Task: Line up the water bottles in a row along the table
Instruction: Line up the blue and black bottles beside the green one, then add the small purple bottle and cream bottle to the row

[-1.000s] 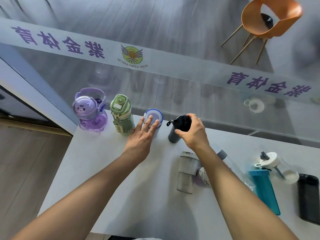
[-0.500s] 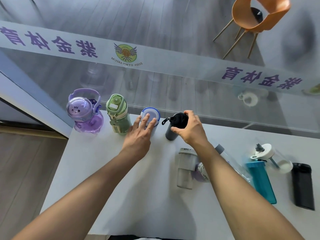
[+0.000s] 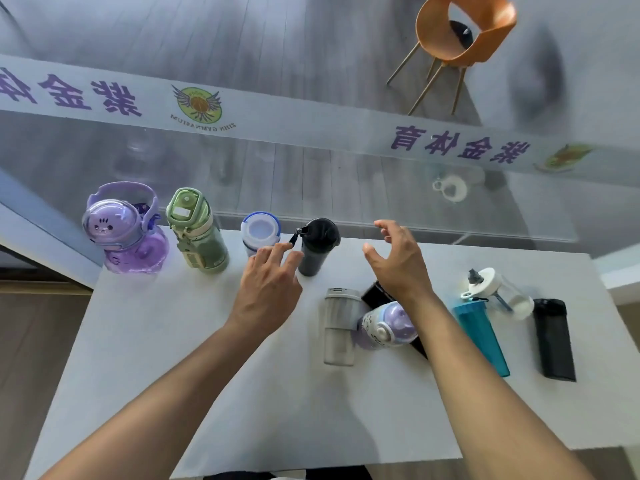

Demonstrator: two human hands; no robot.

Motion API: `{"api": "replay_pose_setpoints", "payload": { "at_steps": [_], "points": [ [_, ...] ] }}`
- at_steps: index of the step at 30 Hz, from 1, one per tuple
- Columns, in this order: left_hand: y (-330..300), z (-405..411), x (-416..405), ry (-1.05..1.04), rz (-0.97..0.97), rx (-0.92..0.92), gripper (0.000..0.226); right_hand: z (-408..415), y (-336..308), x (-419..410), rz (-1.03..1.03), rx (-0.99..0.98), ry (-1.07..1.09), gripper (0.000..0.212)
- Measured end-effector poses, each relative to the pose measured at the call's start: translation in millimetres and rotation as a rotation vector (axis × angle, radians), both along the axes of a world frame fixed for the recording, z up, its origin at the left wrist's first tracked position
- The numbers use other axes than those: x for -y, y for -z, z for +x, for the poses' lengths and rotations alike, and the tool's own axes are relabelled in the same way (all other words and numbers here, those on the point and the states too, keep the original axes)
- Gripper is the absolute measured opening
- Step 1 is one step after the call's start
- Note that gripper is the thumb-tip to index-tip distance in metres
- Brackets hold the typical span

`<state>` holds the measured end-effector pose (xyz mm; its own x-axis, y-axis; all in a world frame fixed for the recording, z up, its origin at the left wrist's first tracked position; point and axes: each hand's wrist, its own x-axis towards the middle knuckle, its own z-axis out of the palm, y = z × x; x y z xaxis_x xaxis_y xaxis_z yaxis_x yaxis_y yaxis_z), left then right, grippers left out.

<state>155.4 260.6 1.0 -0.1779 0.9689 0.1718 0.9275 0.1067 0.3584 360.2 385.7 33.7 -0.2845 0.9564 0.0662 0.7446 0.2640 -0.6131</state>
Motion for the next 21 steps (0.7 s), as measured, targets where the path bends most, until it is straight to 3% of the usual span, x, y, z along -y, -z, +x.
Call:
{"api": "replay_pose_setpoints", "payload": {
  "at_steps": [9, 15, 21],
  "points": [
    [12, 82, 0, -0.058, -0.026, 0.015, 0.042, 79, 11, -25, -0.058, -0.009, -0.036, 0.037],
    [34, 133, -2, -0.208, -0.214, 0.055, 0.051, 124, 37, -34, -0.168, 0.031, -0.123, 0.037],
    [44, 156, -7, -0.22, -0.479, 0.072, 0.07, 149, 56, -21, -0.233, 0.001, -0.199, 0.037]
  ]
}}
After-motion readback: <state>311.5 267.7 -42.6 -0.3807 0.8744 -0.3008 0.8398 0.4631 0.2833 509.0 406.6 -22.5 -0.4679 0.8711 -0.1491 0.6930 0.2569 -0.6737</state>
